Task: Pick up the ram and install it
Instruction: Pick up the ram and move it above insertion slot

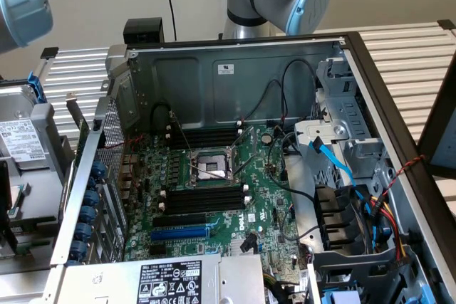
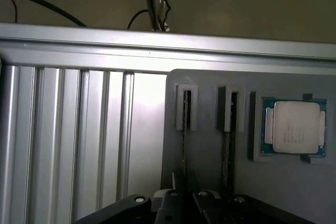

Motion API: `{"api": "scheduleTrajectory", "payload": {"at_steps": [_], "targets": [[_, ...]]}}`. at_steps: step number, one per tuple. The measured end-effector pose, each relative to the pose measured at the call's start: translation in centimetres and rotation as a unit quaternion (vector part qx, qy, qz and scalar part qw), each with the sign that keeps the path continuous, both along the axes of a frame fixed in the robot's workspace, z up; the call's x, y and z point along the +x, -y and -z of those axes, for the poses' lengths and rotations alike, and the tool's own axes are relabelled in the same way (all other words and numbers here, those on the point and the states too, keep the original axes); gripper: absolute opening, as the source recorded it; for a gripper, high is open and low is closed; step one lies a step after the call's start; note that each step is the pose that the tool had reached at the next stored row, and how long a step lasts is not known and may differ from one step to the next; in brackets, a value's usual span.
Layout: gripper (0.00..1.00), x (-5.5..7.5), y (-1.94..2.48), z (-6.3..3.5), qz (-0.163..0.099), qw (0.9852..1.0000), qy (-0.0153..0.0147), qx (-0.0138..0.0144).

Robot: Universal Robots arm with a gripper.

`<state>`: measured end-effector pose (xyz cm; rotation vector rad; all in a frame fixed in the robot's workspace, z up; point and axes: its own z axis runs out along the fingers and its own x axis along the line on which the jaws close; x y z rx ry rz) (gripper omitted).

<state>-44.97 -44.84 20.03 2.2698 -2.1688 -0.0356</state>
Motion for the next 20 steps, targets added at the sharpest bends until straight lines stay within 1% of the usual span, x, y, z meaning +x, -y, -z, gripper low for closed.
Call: {"api": "scheduleTrajectory", "payload": {"at_steps": [9, 14, 20], "targets": [[0.13, 0.0, 0.0, -0.05, 0.0, 1.0, 0.0002, 0.0001], [0.13, 0.0, 0.0, -0.78, 0.0, 1.0, 0.0, -0.0001], [0.13, 0.0, 0.0, -1.27, 0.0, 1.0, 0.0001, 0.0]]}}
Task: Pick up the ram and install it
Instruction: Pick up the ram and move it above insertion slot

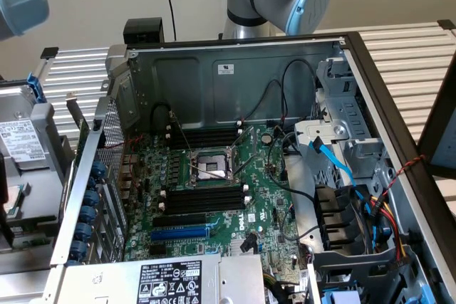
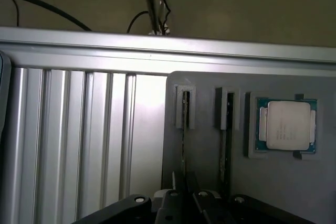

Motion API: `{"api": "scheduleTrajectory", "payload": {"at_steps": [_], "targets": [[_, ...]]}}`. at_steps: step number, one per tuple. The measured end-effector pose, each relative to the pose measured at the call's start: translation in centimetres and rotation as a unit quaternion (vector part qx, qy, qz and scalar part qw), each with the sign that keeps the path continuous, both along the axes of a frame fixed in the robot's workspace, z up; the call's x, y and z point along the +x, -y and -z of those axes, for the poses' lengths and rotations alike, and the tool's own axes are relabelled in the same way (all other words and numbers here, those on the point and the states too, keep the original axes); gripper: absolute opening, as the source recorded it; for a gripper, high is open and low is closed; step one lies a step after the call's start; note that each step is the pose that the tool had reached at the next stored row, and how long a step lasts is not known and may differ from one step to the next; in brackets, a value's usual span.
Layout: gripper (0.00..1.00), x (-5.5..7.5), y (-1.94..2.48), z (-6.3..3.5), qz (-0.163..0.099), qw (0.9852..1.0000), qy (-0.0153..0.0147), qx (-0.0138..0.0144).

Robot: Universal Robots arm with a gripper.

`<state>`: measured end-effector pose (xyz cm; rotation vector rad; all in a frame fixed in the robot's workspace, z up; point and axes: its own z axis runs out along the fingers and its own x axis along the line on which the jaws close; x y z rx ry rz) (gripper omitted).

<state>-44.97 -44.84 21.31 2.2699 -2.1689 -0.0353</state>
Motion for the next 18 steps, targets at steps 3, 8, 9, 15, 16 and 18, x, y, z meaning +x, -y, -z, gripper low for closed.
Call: {"api": "scheduleTrajectory", "payload": {"at_steps": [3, 8, 9, 15, 16, 18], "targets": [[0.13, 0.0, 0.0, -0.36, 0.0, 1.0, 0.0001, 0.0], [0.13, 0.0, 0.0, -0.96, 0.0, 1.0, 0.0009, 0.0], [0.13, 0.0, 0.0, -1.07, 0.0, 1.0, 0.001, 0.0], [0.13, 0.0, 0.0, -1.72, 0.001, 1.0, 0.001, 0.0001], [0.13, 0.0, 0.0, -1.74, 0.001, 1.0, 0.0011, 0.0001], [0.13, 0.0, 0.0, -1.79, 0.001, 1.0, 0.001, 0.0001]]}}
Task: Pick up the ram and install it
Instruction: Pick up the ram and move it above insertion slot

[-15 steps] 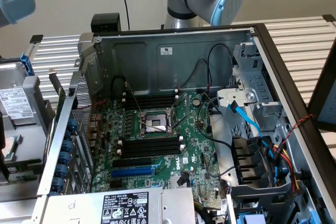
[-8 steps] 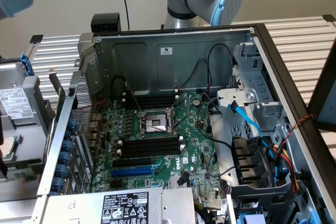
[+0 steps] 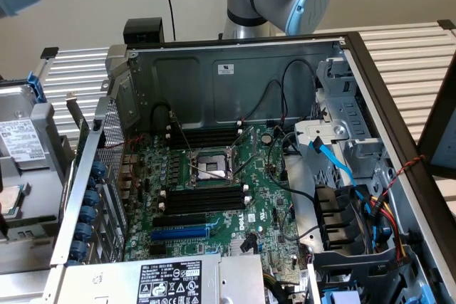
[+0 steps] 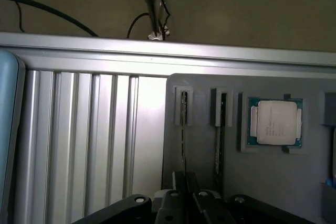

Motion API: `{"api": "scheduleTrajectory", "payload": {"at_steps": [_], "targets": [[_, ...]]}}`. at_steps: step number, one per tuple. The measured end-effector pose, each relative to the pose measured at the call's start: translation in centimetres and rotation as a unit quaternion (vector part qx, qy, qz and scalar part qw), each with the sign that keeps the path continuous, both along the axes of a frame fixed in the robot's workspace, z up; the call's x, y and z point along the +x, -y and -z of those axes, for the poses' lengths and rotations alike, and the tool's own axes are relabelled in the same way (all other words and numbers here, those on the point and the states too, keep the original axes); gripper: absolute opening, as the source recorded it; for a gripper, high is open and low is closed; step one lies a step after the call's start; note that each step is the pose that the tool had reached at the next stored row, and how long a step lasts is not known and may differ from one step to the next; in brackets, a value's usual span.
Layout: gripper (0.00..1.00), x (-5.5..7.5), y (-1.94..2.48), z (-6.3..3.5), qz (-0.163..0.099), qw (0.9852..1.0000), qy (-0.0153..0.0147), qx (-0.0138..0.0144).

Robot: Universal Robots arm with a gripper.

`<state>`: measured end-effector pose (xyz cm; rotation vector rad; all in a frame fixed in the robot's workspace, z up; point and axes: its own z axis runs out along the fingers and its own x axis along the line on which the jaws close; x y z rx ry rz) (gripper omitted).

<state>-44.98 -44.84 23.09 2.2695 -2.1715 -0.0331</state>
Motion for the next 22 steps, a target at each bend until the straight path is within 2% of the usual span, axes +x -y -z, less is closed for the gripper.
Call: {"api": "scheduleTrajectory", "payload": {"at_steps": [15, 22], "targets": [[0.13, 0.0, 0.0, -0.44, 0.0, 1.0, 0.0001, 0.0001], [0.13, 0.0, 0.0, -1.6, 0.0, 1.0, 0.0002, 0.0]]}}
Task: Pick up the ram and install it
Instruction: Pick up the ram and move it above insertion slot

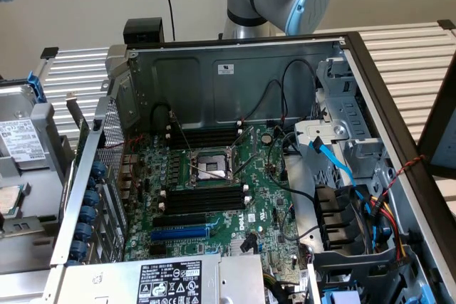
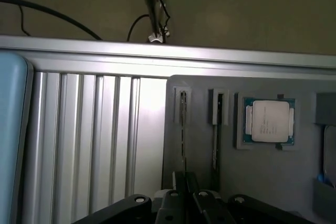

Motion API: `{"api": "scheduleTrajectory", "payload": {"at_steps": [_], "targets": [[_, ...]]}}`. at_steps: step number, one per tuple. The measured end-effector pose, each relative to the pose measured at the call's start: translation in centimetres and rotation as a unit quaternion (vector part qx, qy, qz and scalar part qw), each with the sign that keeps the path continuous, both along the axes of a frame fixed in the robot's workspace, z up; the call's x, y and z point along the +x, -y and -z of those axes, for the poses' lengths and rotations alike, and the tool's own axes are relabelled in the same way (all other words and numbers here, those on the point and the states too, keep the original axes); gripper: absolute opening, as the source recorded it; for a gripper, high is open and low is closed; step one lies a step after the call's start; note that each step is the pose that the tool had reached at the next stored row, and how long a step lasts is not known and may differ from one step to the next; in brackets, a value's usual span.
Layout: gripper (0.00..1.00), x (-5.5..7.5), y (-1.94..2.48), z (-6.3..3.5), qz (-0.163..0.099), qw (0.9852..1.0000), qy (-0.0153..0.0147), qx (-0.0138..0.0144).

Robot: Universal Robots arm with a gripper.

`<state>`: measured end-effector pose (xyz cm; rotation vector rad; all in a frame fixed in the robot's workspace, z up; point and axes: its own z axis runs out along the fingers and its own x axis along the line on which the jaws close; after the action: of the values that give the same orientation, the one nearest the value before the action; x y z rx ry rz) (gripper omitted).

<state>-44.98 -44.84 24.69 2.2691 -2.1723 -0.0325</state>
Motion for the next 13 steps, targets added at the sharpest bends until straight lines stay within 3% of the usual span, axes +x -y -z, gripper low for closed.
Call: {"api": "scheduleTrajectory", "payload": {"at_steps": [7, 13], "targets": [[0.13, 0.0, 0.01, -2.18, 0.0, 1.0, 0.001, 0.0], [0.13, 0.0, 0.0, -4.93, 0.0, 1.0, 0.0011, -0.0001]]}}
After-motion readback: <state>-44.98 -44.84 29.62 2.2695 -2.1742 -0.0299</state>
